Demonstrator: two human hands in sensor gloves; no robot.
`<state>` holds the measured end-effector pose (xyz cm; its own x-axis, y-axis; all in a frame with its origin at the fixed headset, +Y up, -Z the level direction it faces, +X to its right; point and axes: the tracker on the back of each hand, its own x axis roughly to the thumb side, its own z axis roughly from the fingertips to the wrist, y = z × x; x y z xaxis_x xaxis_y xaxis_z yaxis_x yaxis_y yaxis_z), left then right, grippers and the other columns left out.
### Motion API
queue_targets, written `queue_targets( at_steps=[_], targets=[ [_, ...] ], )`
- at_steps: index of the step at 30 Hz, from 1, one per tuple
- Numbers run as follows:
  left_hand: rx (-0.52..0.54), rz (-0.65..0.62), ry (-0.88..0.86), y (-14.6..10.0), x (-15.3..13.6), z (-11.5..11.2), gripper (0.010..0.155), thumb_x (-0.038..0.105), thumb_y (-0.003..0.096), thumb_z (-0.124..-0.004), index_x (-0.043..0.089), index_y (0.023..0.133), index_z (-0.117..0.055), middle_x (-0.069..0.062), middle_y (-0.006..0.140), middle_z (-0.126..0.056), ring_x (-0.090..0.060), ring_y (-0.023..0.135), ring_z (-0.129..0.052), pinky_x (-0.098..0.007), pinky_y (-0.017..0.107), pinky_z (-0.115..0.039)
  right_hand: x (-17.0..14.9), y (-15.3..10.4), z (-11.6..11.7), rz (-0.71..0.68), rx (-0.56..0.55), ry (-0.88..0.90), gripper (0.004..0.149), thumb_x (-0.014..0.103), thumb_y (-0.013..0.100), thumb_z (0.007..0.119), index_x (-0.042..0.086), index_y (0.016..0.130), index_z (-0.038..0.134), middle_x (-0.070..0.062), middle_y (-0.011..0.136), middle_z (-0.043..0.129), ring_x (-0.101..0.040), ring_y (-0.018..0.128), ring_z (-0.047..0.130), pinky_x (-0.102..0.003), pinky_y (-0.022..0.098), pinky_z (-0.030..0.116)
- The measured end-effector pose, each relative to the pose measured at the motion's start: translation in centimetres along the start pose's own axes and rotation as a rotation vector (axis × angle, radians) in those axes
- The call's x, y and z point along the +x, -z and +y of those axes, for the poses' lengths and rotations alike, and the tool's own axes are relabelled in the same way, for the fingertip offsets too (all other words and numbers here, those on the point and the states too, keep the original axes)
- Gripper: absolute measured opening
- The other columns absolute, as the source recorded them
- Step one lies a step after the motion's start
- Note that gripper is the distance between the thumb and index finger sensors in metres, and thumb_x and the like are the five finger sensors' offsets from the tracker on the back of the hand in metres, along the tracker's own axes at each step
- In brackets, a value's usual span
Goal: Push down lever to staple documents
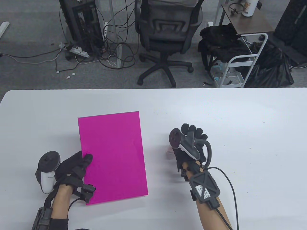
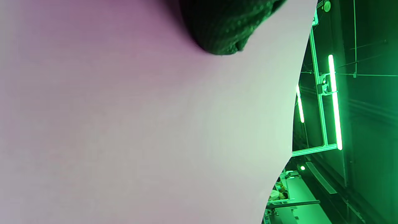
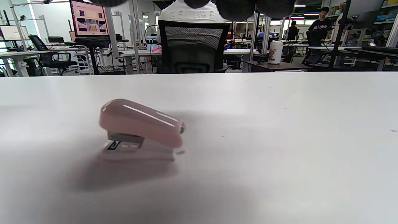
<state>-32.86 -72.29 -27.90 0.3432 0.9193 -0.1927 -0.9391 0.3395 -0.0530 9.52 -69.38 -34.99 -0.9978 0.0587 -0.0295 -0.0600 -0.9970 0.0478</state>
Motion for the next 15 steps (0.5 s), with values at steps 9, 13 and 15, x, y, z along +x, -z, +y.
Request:
queue_targets(
  at_steps=[9, 13, 15],
  targets=[
    [-0.019, 0.045, 0.148, 0.7, -0.3, -2.0, 0.042, 0.022, 0.0569, -0.076, 0.005, 0.094, -0.082, -0.015, 0.077, -0.101, -0.029, 0.057, -0.105, -0.057, 0.048, -0.088, -3.7, -6.1, 0.5, -0.115, -0.064, 0.011, 0.082, 0.049, 0.054, 0.052, -0.005, 0.112, 0.028, -0.039, 0.111, 0.031, -0.068, 0.099, 0.038, -0.076, 0.068, 0.041],
    [-0.026, 0.063, 0.195, 1.0, -0.5, -2.8, 0.042, 0.022, 0.0572, -0.076, 0.005, 0.095, -0.081, -0.015, 0.078, -0.101, -0.029, 0.057, -0.104, -0.058, 0.048, -0.087, -4.8, -6.5, 1.7, -0.184, -0.06, 0.03, 0.083, 0.049, 0.054, 0.053, -0.005, 0.111, 0.026, -0.039, 0.111, 0.025, -0.067, 0.099, 0.029, -0.077, 0.068, 0.036],
    [-0.026, 0.075, 0.24, 1.1, -0.6, -3.2, 0.042, 0.022, 0.0572, -0.076, 0.005, 0.095, -0.081, -0.015, 0.079, -0.1, -0.03, 0.058, -0.104, -0.058, 0.049, -0.087, -5.4, -6.5, 1.7, -0.21, -0.015, 0.044, 0.084, 0.049, 0.054, 0.052, -0.004, 0.111, 0.022, -0.039, 0.111, 0.02, -0.067, 0.098, 0.024, -0.077, 0.068, 0.033]
  ],
)
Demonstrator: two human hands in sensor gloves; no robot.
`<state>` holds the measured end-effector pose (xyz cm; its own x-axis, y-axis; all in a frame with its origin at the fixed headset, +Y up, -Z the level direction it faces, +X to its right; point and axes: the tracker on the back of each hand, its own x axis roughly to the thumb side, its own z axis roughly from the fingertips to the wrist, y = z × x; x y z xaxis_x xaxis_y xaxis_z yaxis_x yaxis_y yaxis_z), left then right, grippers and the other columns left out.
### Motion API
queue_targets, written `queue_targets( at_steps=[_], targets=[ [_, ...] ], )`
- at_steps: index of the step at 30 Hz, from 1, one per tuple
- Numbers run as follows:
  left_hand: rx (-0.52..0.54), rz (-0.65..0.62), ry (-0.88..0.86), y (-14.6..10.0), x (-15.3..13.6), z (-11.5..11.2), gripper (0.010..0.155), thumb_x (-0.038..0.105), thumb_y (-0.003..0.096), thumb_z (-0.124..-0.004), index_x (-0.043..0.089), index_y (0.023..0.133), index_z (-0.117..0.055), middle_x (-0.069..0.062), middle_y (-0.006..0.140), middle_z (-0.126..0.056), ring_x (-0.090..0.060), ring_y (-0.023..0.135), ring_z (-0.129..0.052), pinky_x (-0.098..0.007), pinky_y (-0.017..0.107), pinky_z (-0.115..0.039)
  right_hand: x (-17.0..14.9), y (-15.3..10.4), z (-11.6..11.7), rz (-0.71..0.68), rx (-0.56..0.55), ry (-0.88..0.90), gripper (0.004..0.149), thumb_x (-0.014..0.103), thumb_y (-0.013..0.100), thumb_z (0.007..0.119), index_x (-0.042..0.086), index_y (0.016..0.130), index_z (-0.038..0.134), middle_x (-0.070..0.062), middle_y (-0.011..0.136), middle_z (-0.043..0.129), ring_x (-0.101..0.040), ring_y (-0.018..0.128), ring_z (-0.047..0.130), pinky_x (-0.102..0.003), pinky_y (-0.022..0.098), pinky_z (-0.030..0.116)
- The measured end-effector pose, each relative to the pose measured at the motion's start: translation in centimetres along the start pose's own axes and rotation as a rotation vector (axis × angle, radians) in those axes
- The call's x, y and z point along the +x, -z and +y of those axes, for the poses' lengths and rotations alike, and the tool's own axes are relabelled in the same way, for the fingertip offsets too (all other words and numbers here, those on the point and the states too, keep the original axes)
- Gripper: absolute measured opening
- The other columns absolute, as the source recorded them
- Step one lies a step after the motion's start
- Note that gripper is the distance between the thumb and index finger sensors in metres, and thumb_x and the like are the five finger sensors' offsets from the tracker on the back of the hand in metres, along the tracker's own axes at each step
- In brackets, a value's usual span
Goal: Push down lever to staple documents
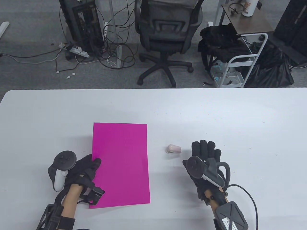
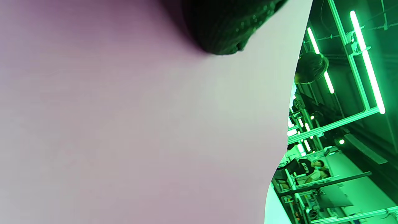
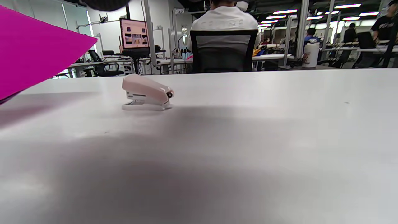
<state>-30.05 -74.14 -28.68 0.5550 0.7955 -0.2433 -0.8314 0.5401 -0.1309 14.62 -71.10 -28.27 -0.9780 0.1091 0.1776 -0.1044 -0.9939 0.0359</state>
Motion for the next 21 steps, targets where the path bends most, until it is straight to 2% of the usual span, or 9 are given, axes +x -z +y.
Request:
queue_targets(
  at_steps=[2, 5, 9, 12, 16, 21],
  targets=[
    [0.021, 0.023, 0.07, -0.1, 0.0, -0.5, 0.042, 0.022, 0.0572, -0.076, 0.006, 0.095, -0.08, -0.015, 0.08, -0.1, -0.03, 0.059, -0.104, -0.058, 0.049, -0.086, -0.3, -0.3, -0.1, 0.002, -0.05, 0.028, 0.084, 0.049, 0.053, 0.053, -0.005, 0.111, 0.024, -0.04, 0.11, 0.023, -0.068, 0.098, 0.025, -0.077, 0.068, 0.034],
    [0.084, 0.086, 0.207, -0.4, 0.3, -1.2, 0.042, 0.023, 0.0572, -0.076, 0.007, 0.096, -0.081, -0.016, 0.083, -0.098, -0.032, 0.063, -0.102, -0.06, 0.05, -0.085, -0.5, -0.6, -0.3, -0.016, -0.053, 0.065, 0.084, 0.049, 0.053, 0.053, -0.005, 0.111, 0.024, -0.04, 0.11, 0.024, -0.068, 0.098, 0.025, -0.077, 0.068, 0.034],
    [0.124, 0.158, 0.345, -0.6, 0.9, -2.2, 0.041, 0.024, 0.0573, -0.076, 0.009, 0.095, -0.082, -0.024, 0.092, -0.084, -0.042, 0.074, -0.09, -0.07, 0.055, -0.075, -0.5, -0.8, -0.4, -0.021, -0.06, 0.081, 0.084, 0.049, 0.053, 0.053, -0.006, 0.111, 0.025, -0.04, 0.11, 0.024, -0.068, 0.098, 0.026, -0.077, 0.067, 0.035],
    [0.151, 0.193, 0.475, -0.5, 1.3, -2.8, 0.041, 0.025, 0.0572, -0.076, 0.01, 0.095, -0.082, -0.019, 0.084, -0.084, -0.038, 0.07, -0.089, -0.072, 0.055, -0.073, -0.5, -1.0, -0.4, -0.025, -0.054, 0.092, 0.084, 0.049, 0.053, 0.053, -0.006, 0.111, 0.025, -0.04, 0.11, 0.023, -0.068, 0.098, 0.026, -0.077, 0.067, 0.035],
    [0.164, 0.203, 0.532, -0.2, 1.3, -3.4, 0.043, 0.025, 0.0555, -0.079, 0.006, 0.094, -0.084, -0.016, 0.079, -0.088, -0.035, 0.065, -0.093, -0.069, 0.053, -0.077, -0.6, -1.0, -0.3, -0.02, -0.045, 0.092, 0.084, 0.049, 0.053, 0.053, -0.006, 0.111, 0.025, -0.04, 0.11, 0.025, -0.068, 0.098, 0.026, -0.077, 0.067, 0.035],
    [0.189, 0.214, 0.613, 0.1, 1.3, -3.7, 0.053, 0.026, 0.0536, -0.083, 0.002, 0.1, -0.077, -0.013, 0.076, -0.092, -0.032, 0.062, -0.097, -0.067, 0.052, -0.08, -0.9, -1.1, -0.3, -0.01, -0.038, 0.098, 0.084, 0.049, 0.054, 0.053, -0.006, 0.111, 0.025, -0.04, 0.11, 0.024, -0.068, 0.098, 0.026, -0.077, 0.067, 0.035]
  ],
)
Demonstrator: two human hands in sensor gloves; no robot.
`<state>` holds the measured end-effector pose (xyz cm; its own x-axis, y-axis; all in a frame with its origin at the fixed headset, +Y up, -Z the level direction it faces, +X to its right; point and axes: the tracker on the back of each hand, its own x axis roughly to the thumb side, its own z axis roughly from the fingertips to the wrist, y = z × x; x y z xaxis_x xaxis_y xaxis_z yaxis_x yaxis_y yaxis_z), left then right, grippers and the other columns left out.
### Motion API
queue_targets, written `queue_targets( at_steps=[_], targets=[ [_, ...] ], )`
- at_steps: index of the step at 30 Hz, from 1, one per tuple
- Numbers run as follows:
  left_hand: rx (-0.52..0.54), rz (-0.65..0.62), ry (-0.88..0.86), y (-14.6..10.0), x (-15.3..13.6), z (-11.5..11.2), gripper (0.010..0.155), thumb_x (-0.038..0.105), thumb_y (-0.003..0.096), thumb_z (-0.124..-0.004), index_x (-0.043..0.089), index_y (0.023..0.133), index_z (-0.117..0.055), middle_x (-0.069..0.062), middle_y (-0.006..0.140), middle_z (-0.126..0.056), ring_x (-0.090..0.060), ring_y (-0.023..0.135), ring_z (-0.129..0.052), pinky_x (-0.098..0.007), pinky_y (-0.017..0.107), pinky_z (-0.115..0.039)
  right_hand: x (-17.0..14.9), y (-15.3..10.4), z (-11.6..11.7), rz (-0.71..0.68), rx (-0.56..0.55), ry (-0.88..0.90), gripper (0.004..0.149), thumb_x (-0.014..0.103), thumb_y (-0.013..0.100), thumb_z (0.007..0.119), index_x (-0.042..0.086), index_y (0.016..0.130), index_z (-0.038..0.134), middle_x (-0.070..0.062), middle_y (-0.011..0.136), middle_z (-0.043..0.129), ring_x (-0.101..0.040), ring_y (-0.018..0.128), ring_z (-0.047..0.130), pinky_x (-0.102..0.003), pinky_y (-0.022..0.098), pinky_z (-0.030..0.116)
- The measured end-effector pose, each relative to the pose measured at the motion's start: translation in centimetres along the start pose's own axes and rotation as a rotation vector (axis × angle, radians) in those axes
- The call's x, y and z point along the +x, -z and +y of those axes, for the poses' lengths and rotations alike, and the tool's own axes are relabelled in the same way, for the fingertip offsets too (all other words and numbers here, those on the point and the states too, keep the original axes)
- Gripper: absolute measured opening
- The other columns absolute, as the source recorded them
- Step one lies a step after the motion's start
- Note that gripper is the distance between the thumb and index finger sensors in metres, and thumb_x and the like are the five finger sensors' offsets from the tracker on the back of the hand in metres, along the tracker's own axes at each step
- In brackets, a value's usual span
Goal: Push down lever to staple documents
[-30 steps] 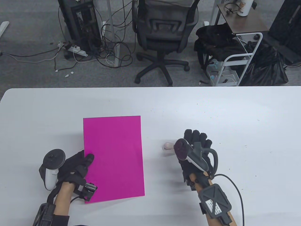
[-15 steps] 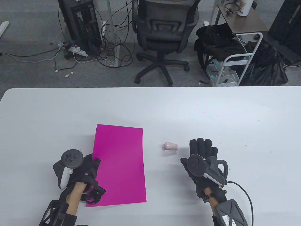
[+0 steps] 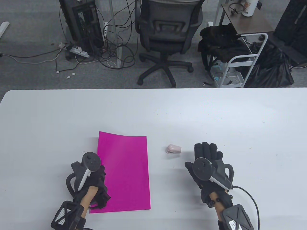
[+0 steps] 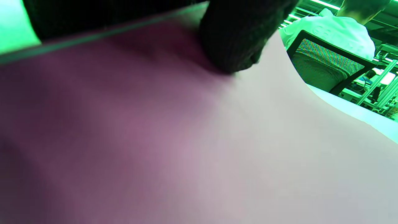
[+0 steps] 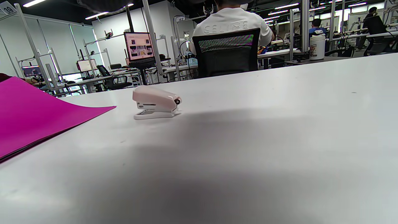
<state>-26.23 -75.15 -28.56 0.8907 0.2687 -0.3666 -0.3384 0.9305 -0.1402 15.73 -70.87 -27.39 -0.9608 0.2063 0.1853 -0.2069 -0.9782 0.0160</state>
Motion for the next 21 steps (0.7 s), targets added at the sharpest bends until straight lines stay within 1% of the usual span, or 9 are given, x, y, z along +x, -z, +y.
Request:
queue_targets(
  at_steps=[3, 5, 7, 8, 9, 10, 12, 16, 21],
  targets=[
    [0.022, 0.02, 0.063, 0.0, 0.2, -0.1, 0.057, 0.028, 0.0531, -0.085, 0.0, 0.102, -0.074, -0.013, 0.076, -0.093, -0.031, 0.061, -0.097, -0.068, 0.053, -0.079, 0.0, 0.0, 0.0, 0.004, 0.002, 0.004, 0.084, 0.049, 0.053, 0.053, -0.006, 0.111, 0.025, -0.04, 0.11, 0.024, -0.068, 0.098, 0.027, -0.077, 0.067, 0.035],
    [0.035, 0.037, 0.14, -0.1, 0.4, -0.3, 0.06, 0.029, 0.0534, -0.085, 0.0, 0.104, -0.072, -0.013, 0.076, -0.093, -0.03, 0.061, -0.097, -0.068, 0.053, -0.079, 0.0, 0.0, 0.1, 0.006, 0.009, 0.0, 0.084, 0.049, 0.054, 0.053, -0.006, 0.111, 0.025, -0.04, 0.11, 0.024, -0.068, 0.098, 0.027, -0.077, 0.067, 0.035],
    [0.029, 0.049, 0.194, -0.1, 0.7, -0.6, 0.06, 0.03, 0.0537, -0.084, 0.0, 0.104, -0.072, -0.014, 0.076, -0.093, -0.029, 0.06, -0.097, -0.068, 0.054, -0.078, 0.1, 0.1, 0.2, 0.006, 0.015, -0.005, 0.084, 0.049, 0.054, 0.053, -0.006, 0.111, 0.025, -0.04, 0.11, 0.024, -0.068, 0.098, 0.027, -0.077, 0.067, 0.035],
    [0.026, 0.053, 0.219, -0.1, 0.9, -0.7, 0.06, 0.031, 0.054, -0.083, 0.0, 0.104, -0.071, -0.011, 0.077, -0.093, -0.029, 0.061, -0.097, -0.068, 0.054, -0.078, 0.1, 0.1, 0.2, 0.006, 0.016, -0.005, 0.084, 0.049, 0.053, 0.053, -0.006, 0.111, 0.025, -0.04, 0.11, 0.025, -0.068, 0.098, 0.027, -0.077, 0.067, 0.035],
    [0.022, 0.056, 0.236, -0.2, 1.0, -0.7, 0.061, 0.031, 0.0544, -0.083, 0.0, 0.105, -0.071, -0.011, 0.077, -0.092, -0.03, 0.061, -0.097, -0.068, 0.054, -0.078, 0.1, 0.1, 0.3, 0.006, 0.018, -0.004, 0.084, 0.049, 0.053, 0.053, -0.006, 0.111, 0.025, -0.04, 0.11, 0.024, -0.068, 0.098, 0.027, -0.077, 0.067, 0.035],
    [0.017, 0.062, 0.259, -0.2, 1.1, -0.8, 0.061, 0.032, 0.0547, -0.082, 0.0, 0.105, -0.071, -0.015, 0.077, -0.092, -0.03, 0.062, -0.096, -0.068, 0.054, -0.077, 0.1, 0.1, 0.2, 0.006, 0.02, 0.0, 0.084, 0.049, 0.053, 0.052, -0.006, 0.111, 0.026, -0.041, 0.11, 0.024, -0.068, 0.098, 0.027, -0.077, 0.067, 0.035],
    [0.003, 0.076, 0.293, -0.2, 1.3, -0.9, 0.061, 0.033, 0.0554, -0.081, 0.0, 0.105, -0.07, -0.014, 0.078, -0.091, -0.032, 0.064, -0.095, -0.07, 0.055, -0.076, 0.1, 0.1, 0.3, 0.006, 0.022, 0.002, 0.084, 0.049, 0.053, 0.052, -0.006, 0.111, 0.026, -0.041, 0.11, 0.025, -0.068, 0.098, 0.027, -0.077, 0.067, 0.035],
    [-0.013, 0.098, 0.353, -0.2, 1.4, -1.0, 0.062, 0.037, 0.0561, -0.078, 0.002, 0.106, -0.069, -0.016, 0.081, -0.087, -0.037, 0.069, -0.091, -0.073, 0.056, -0.072, 0.1, 0.1, 0.3, 0.005, 0.025, 0.001, 0.084, 0.049, 0.053, 0.052, -0.006, 0.111, 0.026, -0.041, 0.11, 0.024, -0.068, 0.098, 0.027, -0.077, 0.067, 0.036],
    [-0.009, 0.101, 0.345, -0.2, 1.2, -0.9, 0.062, 0.038, 0.0556, -0.078, 0.003, 0.106, -0.07, -0.016, 0.081, -0.088, -0.039, 0.07, -0.091, -0.074, 0.056, -0.071, 0.1, 0.2, 0.4, 0.003, 0.03, 0.011, 0.083, 0.049, 0.053, 0.051, -0.006, 0.111, 0.026, -0.041, 0.11, 0.024, -0.068, 0.098, 0.028, -0.077, 0.067, 0.036]
  ],
)
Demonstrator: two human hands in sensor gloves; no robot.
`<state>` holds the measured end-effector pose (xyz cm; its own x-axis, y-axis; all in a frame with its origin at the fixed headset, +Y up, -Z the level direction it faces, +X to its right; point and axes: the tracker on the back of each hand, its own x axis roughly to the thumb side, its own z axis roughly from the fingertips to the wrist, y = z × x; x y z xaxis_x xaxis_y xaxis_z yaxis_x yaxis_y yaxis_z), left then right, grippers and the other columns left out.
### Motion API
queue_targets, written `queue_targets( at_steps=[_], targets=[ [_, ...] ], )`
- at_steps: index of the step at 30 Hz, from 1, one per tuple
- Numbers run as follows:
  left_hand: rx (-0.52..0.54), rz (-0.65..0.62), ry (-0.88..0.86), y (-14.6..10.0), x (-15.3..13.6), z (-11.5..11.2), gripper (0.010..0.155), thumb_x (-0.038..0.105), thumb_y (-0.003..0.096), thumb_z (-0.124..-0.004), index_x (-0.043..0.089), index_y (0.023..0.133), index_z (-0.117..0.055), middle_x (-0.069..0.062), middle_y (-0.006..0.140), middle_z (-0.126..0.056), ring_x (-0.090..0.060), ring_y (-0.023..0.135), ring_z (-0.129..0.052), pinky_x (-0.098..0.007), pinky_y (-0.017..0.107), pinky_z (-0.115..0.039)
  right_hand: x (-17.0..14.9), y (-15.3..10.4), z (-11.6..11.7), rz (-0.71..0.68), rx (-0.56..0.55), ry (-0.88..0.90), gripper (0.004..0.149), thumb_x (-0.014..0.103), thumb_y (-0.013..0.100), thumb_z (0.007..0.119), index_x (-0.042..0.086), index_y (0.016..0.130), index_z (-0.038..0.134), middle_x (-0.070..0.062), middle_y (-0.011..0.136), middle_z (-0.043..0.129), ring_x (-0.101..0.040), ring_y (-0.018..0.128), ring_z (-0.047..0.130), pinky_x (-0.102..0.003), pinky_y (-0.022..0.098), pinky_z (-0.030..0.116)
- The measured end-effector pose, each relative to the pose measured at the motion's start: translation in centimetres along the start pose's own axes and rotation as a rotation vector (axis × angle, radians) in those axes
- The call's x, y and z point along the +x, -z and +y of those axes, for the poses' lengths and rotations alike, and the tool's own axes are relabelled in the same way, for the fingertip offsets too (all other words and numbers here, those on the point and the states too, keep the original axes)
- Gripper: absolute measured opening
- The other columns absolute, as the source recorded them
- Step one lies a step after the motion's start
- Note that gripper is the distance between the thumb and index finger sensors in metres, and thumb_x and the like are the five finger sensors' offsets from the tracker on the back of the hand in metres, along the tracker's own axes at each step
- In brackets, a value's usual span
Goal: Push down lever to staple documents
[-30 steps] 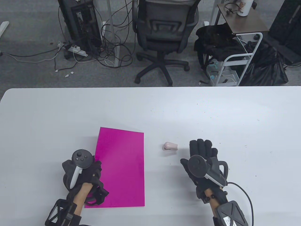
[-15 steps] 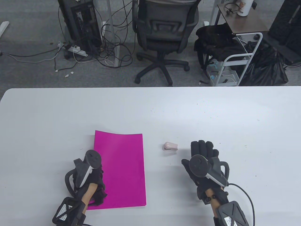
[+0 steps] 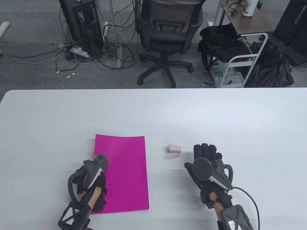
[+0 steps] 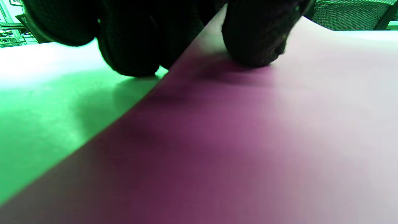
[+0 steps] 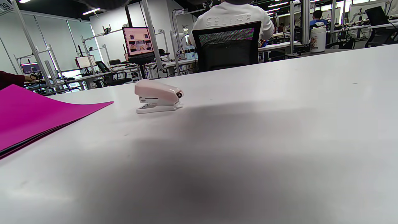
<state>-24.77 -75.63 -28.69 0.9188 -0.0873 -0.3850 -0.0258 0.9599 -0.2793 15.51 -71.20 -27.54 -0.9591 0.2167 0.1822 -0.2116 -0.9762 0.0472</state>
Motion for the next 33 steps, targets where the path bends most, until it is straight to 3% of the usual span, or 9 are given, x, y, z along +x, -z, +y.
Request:
queue_targets(
  at_steps=[7, 19, 33],
  targets=[
    [0.024, -0.005, 0.038, -0.1, 0.2, -0.2, 0.066, 0.039, 0.0546, -0.078, -0.002, 0.105, -0.069, -0.016, 0.081, -0.087, -0.039, 0.071, -0.09, -0.074, 0.057, -0.071, 0.0, 0.0, 0.0, -0.001, 0.005, -0.001, 0.084, 0.049, 0.053, 0.051, -0.006, 0.111, 0.026, -0.041, 0.11, 0.024, -0.068, 0.098, 0.028, -0.077, 0.067, 0.036],
    [0.043, -0.026, 0.018, 0.1, -0.2, -0.2, 0.066, 0.041, 0.0534, -0.079, -0.001, 0.104, -0.072, -0.014, 0.08, -0.088, -0.038, 0.071, -0.091, -0.074, 0.057, -0.071, 0.0, 0.0, 0.1, 0.003, 0.014, 0.001, 0.084, 0.049, 0.053, 0.051, -0.006, 0.111, 0.026, -0.041, 0.11, 0.024, -0.068, 0.098, 0.028, -0.077, 0.067, 0.036],
    [-0.049, -0.06, -0.032, 0.0, -1.2, 0.4, 0.068, 0.042, 0.0571, -0.071, -0.001, 0.109, -0.063, -0.019, 0.091, -0.083, -0.044, 0.078, -0.086, -0.074, 0.059, -0.068, 0.0, -0.1, 0.1, 0.008, 0.02, -0.017, 0.084, 0.049, 0.053, 0.052, -0.006, 0.111, 0.025, -0.041, 0.11, 0.024, -0.069, 0.098, 0.028, -0.077, 0.067, 0.036]
  ],
)
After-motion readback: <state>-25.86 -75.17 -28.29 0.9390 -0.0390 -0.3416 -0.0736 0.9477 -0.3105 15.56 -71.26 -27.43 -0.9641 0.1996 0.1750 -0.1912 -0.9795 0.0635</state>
